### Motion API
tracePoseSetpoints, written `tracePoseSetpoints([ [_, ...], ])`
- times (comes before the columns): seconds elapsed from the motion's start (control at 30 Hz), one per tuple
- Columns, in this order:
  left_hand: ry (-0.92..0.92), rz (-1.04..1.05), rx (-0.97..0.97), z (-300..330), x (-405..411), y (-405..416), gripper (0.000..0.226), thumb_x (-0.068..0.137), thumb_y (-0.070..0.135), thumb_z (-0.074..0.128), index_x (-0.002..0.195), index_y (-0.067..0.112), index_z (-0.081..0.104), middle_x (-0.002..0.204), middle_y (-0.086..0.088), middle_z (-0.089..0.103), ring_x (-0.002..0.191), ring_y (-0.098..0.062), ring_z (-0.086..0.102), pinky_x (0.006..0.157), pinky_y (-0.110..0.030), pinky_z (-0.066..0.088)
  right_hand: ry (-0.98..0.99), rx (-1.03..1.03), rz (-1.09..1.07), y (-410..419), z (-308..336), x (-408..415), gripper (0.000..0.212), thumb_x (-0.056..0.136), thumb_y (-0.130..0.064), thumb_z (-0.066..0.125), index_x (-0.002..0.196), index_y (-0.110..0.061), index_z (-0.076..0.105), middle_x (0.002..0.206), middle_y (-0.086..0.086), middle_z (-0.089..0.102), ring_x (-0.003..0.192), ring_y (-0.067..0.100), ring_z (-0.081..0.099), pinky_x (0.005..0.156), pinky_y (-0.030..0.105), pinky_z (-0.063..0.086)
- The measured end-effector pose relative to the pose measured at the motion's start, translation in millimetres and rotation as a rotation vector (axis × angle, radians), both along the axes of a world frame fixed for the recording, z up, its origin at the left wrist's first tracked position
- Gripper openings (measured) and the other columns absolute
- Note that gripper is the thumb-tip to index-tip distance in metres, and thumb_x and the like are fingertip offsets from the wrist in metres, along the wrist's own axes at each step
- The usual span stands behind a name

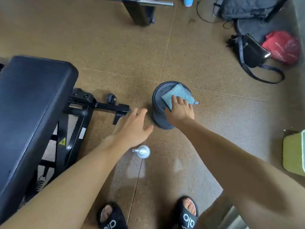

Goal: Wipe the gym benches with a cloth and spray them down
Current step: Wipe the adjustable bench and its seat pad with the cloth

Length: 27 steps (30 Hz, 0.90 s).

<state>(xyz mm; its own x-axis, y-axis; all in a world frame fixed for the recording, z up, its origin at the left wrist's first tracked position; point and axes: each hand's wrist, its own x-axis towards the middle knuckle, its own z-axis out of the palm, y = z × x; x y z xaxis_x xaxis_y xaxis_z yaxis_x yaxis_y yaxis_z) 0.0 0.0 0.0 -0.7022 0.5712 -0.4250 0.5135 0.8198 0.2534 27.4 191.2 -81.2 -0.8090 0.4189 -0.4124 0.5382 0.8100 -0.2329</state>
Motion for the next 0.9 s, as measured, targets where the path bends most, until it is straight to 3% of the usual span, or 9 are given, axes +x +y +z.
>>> tracePoseSetpoints([
  [0.13,0.050,0.033,0.010,-54.3,-12.0,-10.2,0.064,0.102,0.053,0.046,0.156,0.023,0.029,0.152,-0.005,0.039,0.131,-0.028,0.050,0.106,-0.045,0.043,0.071,0.169,0.061,-0.5,-60.4,-12.3,0.072,0.101,-0.054,0.035,0.156,-0.009,0.025,0.154,0.012,0.035,0.141,0.033,0.032,0.118,0.049,0.024],
  [0.23,0.117,0.022,0.037,-82.6,-19.6,-17.6,0.065,0.102,0.054,0.045,0.157,0.023,0.026,0.154,-0.004,0.037,0.133,-0.028,0.047,0.110,-0.045,0.039,0.202,0.397,0.106,6.7,-94.3,-15.8,0.060,0.098,-0.052,0.043,0.137,-0.006,0.050,0.129,0.014,0.052,0.119,0.035,0.047,0.100,0.049,0.039],
  [0.33,0.219,0.065,0.060,-92.0,-31.1,-37.0,0.067,0.102,0.053,0.045,0.158,0.023,0.025,0.157,-0.004,0.037,0.136,-0.027,0.046,0.111,-0.043,0.038,0.381,0.497,0.091,15.9,-107.2,-21.2,0.033,0.100,-0.033,0.049,0.111,-0.005,0.061,0.108,0.015,0.056,0.102,0.038,0.052,0.086,0.050,0.042],
  [0.4,0.278,0.094,0.082,-86.8,-38.7,-56.5,0.067,0.102,0.052,0.047,0.158,0.022,0.026,0.157,-0.004,0.039,0.137,-0.027,0.047,0.111,-0.043,0.038,0.399,0.468,0.069,20.2,-105.3,-27.5,0.019,0.099,-0.017,0.049,0.105,-0.003,0.060,0.105,0.018,0.056,0.100,0.040,0.053,0.084,0.051,0.042],
  [0.53,0.410,0.171,0.091,-50.9,-65.9,-110.0,0.065,0.102,0.051,0.048,0.157,0.021,0.030,0.155,-0.005,0.042,0.137,-0.029,0.047,0.114,-0.047,0.038,0.556,0.123,-0.153,-0.4,-74.1,-43.9,0.025,0.105,-0.018,0.038,0.100,0.002,0.052,0.100,0.024,0.058,0.096,0.042,0.055,0.072,0.046,0.040],
  [0.67,0.641,0.291,0.045,-12.8,-104.2,-174.4,0.060,0.099,0.046,0.053,0.149,0.013,0.043,0.143,-0.012,0.054,0.126,-0.034,0.056,0.106,-0.050,0.044,0.684,-0.352,-0.353,-73.6,-19.6,-86.9,0.028,0.106,-0.019,0.037,0.093,0.003,0.049,0.081,0.013,0.051,0.079,0.032,0.047,0.065,0.035,0.026],
  [0.8,0.794,0.420,0.018,-4.7,-123.3,-231.6,0.055,0.099,0.042,0.055,0.140,0.006,0.050,0.135,-0.017,0.058,0.121,-0.039,0.057,0.102,-0.052,0.044,0.790,-0.758,-0.333,-170.4,33.6,-136.4,0.022,0.105,-0.018,0.038,0.087,-0.007,0.046,0.072,-0.001,0.040,0.067,0.017,0.036,0.046,0.022,0.029],
  [0.9,0.782,0.506,0.012,-16.5,-124.7,-254.2,0.051,0.100,0.044,0.047,0.133,0.006,0.054,0.129,-0.016,0.060,0.116,-0.037,0.057,0.100,-0.050,0.043,0.871,-0.850,-0.178,-238.6,64.7,-157.3,0.022,0.107,-0.024,0.038,0.098,-0.008,0.051,0.077,-0.004,0.050,0.060,0.005,0.047,0.053,0.021,0.040],
])
